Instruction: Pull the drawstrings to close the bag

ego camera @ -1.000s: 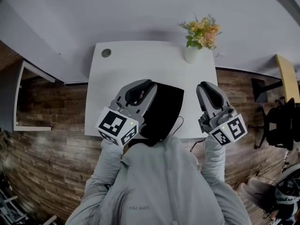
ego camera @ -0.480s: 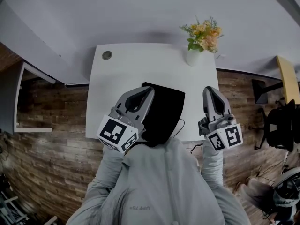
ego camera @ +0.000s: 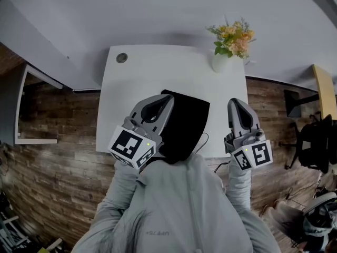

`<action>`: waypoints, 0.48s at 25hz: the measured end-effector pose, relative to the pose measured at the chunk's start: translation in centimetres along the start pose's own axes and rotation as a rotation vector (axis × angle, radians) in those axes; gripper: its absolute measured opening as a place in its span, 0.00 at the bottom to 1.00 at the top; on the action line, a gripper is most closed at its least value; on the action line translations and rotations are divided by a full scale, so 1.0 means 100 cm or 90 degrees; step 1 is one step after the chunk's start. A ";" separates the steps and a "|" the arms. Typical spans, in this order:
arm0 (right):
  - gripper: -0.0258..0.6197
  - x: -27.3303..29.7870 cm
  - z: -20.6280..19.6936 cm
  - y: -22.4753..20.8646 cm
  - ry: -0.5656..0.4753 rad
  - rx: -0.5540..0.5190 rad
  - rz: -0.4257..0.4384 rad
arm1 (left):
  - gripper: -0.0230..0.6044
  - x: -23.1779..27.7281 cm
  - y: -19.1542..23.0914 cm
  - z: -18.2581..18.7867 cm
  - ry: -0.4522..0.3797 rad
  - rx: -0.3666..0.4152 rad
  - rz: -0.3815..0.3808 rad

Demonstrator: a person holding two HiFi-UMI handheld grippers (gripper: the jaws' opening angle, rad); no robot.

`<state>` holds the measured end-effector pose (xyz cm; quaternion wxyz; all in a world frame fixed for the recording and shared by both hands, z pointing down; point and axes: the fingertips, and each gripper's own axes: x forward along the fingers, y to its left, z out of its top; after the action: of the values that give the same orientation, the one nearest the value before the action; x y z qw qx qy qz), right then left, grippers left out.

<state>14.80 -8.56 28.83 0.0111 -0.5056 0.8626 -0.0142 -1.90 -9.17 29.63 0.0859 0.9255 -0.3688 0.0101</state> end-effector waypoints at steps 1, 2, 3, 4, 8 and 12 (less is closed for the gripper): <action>0.07 0.000 -0.001 0.001 0.002 -0.002 0.002 | 0.08 0.000 0.000 0.000 0.001 0.000 0.001; 0.07 0.000 -0.001 0.002 0.003 -0.004 0.003 | 0.08 0.000 0.000 -0.001 0.001 0.000 0.001; 0.07 0.001 -0.001 0.002 0.004 -0.008 0.004 | 0.08 0.000 0.001 -0.001 0.002 0.000 0.002; 0.07 0.001 -0.002 0.003 0.006 -0.011 0.005 | 0.08 0.000 0.001 -0.002 0.002 0.001 0.002; 0.07 0.002 -0.006 0.003 0.014 -0.016 0.002 | 0.08 0.002 0.001 -0.002 0.001 0.002 -0.001; 0.07 0.001 -0.008 0.002 0.015 -0.013 -0.002 | 0.08 0.002 0.001 -0.002 0.004 0.002 0.001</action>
<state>14.54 -8.52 29.58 -0.0042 -0.5071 0.8618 -0.0113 -1.78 -9.32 29.88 0.0854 0.9253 -0.3692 0.0134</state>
